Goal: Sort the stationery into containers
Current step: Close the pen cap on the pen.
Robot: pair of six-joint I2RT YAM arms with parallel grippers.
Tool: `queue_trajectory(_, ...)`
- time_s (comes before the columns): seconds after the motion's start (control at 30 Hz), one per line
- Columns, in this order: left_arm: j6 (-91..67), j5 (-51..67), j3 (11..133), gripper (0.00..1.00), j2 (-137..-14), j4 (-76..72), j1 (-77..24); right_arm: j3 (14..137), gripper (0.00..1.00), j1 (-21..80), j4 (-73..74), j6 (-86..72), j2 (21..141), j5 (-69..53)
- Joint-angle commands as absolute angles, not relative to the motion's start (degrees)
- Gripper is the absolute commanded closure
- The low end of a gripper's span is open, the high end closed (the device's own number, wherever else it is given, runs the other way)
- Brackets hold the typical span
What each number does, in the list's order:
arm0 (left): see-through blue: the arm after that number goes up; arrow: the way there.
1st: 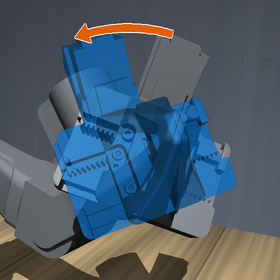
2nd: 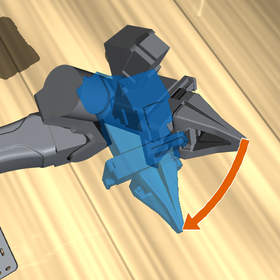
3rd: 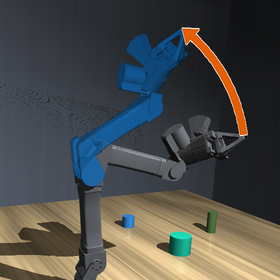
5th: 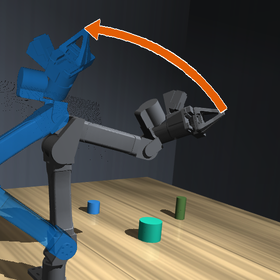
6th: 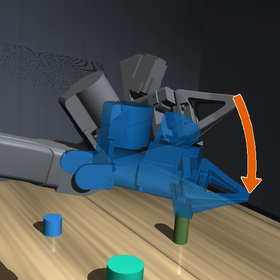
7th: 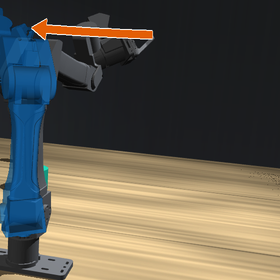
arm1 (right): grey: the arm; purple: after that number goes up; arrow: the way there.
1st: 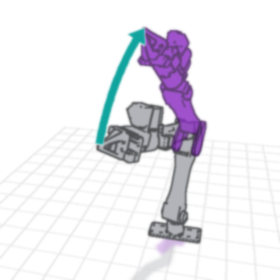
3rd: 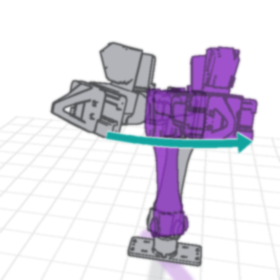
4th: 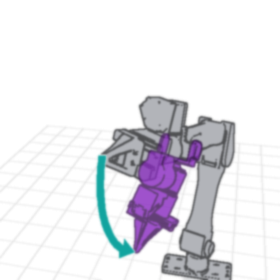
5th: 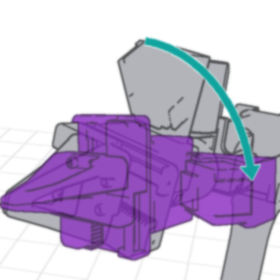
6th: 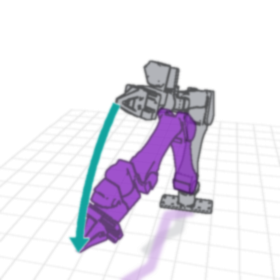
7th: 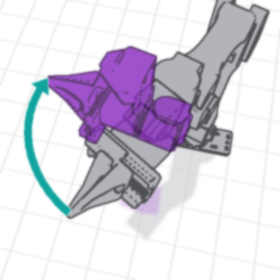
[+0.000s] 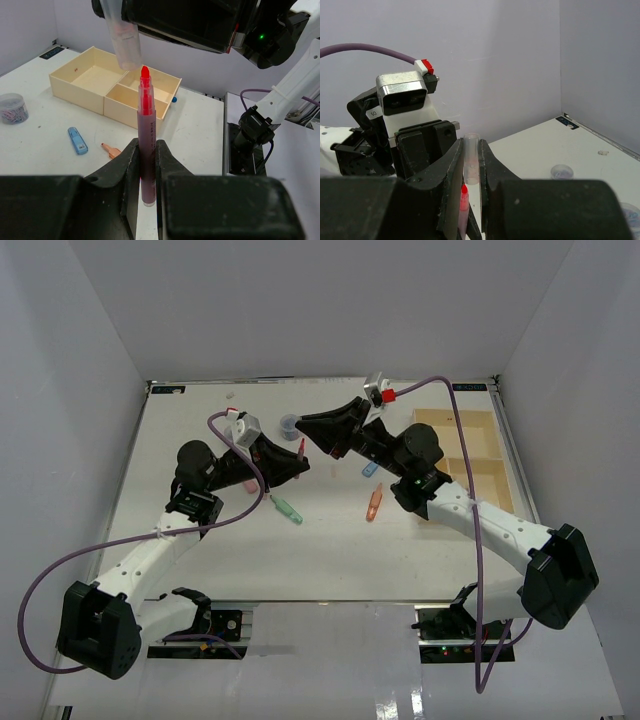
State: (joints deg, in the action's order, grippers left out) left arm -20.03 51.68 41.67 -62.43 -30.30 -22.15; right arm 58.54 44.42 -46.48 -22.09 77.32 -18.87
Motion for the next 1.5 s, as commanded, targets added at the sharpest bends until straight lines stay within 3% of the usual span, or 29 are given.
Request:
queue_trajectory(0.0, -20.1, 52.3, 41.5, 1.0, -61.0, -31.8, -22.3, 58.5, 0.92, 44.8, -50.5, -22.4, 77.0, -19.0)
queue_trajectory(1.03, -20.4, 51.0, 41.9, 1.0, -61.7, -30.3, -22.3, 58.8, 0.92, 45.0, -49.3, -21.3, 75.0, -18.5)
queue_trajectory(1.47, -24.3, 51.2, 40.3, 1.0, -61.1, -37.4, -22.3, 55.8, 0.92, 45.1, -51.0, -23.1, 75.4, -19.2)
